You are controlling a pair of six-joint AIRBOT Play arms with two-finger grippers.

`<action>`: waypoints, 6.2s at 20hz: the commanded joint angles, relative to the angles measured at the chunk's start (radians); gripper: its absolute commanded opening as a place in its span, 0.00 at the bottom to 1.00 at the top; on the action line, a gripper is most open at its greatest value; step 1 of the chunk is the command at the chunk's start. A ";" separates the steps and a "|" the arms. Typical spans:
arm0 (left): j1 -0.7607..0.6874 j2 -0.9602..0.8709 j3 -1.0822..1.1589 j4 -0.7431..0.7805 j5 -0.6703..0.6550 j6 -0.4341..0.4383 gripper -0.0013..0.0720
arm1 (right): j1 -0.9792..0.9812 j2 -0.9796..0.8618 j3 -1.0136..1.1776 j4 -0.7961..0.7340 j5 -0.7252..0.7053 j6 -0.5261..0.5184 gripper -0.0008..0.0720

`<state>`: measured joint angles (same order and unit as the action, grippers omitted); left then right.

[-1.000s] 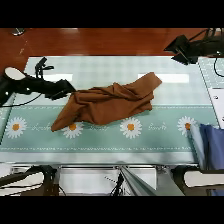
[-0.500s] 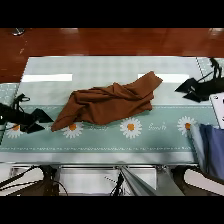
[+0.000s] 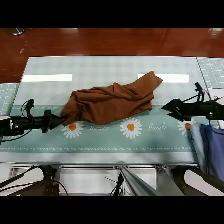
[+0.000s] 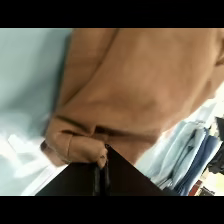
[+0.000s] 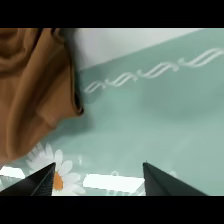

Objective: Fold the shirts.

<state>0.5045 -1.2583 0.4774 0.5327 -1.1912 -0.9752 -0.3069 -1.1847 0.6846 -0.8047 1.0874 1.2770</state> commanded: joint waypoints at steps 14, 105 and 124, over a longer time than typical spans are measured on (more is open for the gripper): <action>-0.019 0.000 0.000 -0.108 0.012 0.066 0.04 | 0.412 -0.450 0.399 0.019 -0.027 0.125 0.68; -0.063 -0.028 0.078 -0.039 0.086 -0.084 0.04 | -0.067 -0.078 0.056 -0.238 0.005 0.171 0.86; -0.090 0.161 0.632 -0.356 -0.056 -0.058 0.04 | 0.136 -0.227 1.048 -0.093 0.110 0.132 0.04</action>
<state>0.4221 -1.1786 0.8597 0.2840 -1.2156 -1.0458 -0.1795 -1.4498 1.4052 -0.8597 1.1519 1.3590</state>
